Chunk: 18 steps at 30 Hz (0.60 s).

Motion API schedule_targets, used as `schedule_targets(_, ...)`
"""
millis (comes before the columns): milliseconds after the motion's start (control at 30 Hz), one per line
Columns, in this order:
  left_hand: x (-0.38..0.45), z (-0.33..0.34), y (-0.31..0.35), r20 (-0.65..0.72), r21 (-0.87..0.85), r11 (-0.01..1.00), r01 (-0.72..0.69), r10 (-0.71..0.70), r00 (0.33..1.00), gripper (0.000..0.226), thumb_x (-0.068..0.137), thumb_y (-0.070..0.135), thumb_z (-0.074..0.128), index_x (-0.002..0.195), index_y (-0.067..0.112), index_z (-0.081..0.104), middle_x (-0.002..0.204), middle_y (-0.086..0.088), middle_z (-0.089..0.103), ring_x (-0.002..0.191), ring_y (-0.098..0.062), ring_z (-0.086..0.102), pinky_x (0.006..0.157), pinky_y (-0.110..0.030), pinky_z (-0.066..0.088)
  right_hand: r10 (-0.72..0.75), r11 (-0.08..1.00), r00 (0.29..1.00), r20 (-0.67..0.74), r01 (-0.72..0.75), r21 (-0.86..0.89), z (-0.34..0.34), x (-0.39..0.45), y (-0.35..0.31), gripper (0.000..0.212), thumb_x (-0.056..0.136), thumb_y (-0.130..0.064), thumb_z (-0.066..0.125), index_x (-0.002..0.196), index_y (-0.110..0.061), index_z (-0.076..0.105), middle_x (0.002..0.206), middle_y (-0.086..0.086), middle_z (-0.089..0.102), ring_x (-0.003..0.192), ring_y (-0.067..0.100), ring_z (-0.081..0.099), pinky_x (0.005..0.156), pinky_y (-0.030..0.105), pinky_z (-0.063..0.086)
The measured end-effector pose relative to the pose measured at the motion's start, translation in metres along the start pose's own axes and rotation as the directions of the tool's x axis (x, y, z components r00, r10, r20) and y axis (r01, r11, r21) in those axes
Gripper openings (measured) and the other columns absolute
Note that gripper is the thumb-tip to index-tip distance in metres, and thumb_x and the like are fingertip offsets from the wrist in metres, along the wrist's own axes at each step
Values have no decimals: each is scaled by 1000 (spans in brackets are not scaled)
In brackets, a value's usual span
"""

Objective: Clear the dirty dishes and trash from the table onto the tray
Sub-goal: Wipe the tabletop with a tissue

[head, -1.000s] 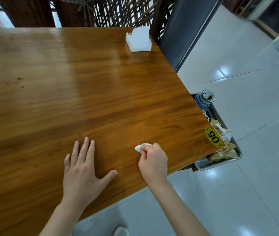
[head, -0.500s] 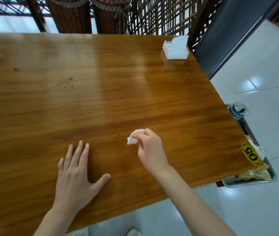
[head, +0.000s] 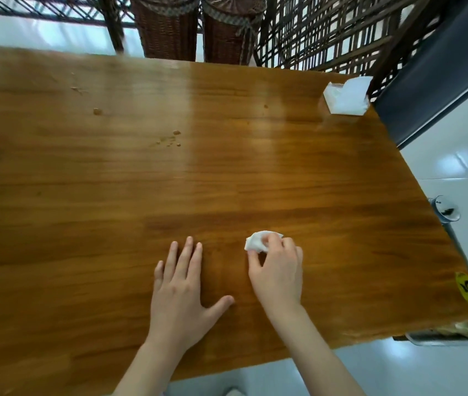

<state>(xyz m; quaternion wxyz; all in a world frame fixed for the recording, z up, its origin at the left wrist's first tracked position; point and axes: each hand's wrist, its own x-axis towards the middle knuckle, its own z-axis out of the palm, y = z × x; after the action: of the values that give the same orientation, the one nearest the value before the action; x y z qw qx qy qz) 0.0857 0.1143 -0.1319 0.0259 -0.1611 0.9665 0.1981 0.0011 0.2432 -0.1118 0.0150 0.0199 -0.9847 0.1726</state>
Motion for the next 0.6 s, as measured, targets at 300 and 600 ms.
schedule_targets(300,-2,4,-5,13,-40,999,-3,3,1000,107,66,87,30,149,27,-1,155,9,-7,137,-9,-23,110,-34,-9,-130,990,987,93,125,59,3,-11,-33,23,94,-25,51,94,-13,70,97,-1,66,90,11,52,72,16,37)
schedule_targets(600,14,-12,-31,42,-99,994,-45,49,998,98,76,67,41,141,26,-20,150,12,-23,136,-10,-29,109,-34,-14,-474,879,835,278,429,210,11,-38,-67,10,88,-12,62,93,-15,71,91,-5,68,80,10,56,64,14,49)
